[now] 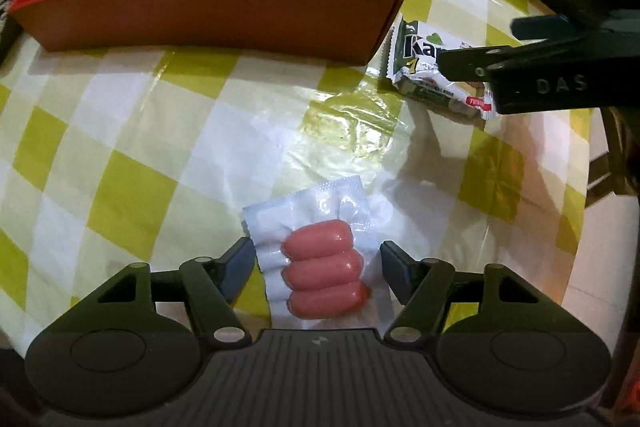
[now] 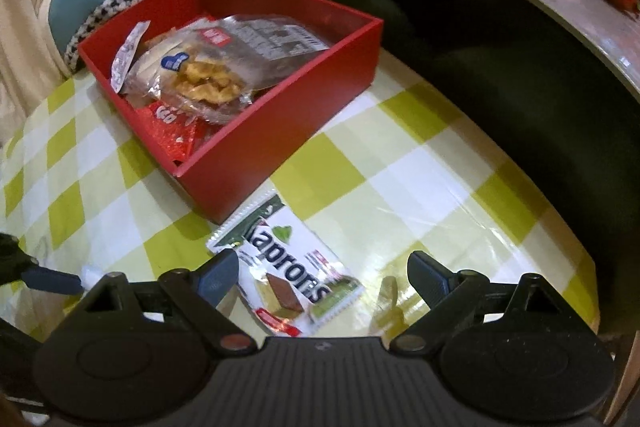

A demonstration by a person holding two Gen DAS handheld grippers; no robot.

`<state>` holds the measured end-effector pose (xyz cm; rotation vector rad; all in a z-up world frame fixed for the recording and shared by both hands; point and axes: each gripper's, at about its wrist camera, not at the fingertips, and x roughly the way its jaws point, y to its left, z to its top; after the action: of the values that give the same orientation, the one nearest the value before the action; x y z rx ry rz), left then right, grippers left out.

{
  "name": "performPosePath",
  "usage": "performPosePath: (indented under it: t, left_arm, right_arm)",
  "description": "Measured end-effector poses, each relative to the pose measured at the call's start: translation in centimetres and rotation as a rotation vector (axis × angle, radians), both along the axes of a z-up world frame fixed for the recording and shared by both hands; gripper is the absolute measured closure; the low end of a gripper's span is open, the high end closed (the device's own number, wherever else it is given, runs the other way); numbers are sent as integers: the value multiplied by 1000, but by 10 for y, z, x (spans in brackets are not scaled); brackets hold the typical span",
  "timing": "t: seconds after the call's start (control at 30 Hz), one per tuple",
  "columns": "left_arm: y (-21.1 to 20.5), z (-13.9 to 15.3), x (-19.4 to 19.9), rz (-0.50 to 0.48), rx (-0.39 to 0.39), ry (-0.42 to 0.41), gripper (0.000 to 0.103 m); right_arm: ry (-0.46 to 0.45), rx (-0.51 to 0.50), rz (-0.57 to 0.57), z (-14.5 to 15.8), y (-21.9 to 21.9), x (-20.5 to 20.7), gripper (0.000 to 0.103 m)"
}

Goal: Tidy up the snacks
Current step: 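Grasp the sausage pack with the left tool while the right tool grasps the Kaprons wafer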

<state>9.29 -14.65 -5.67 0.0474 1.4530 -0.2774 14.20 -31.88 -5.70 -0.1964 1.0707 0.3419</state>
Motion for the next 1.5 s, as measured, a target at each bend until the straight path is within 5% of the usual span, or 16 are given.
performPosePath:
  t: [0.33, 0.63, 0.8, 1.5]
  left_arm:
    - [39, 0, 8, -52, -32, 13, 31]
    - [44, -12, 14, -76, -28, 22, 25]
    - [34, -11, 5, -122, 4, -19, 25]
    - [66, 24, -2, -105, -94, -55, 30]
  right_arm:
    - [87, -110, 158, -26, 46, 11, 5]
    - [94, -88, -22, -24, 54, -27, 10]
    - [88, -69, -109, -19, 55, -48, 37]
    - [90, 111, -298, 2, 51, -98, 38]
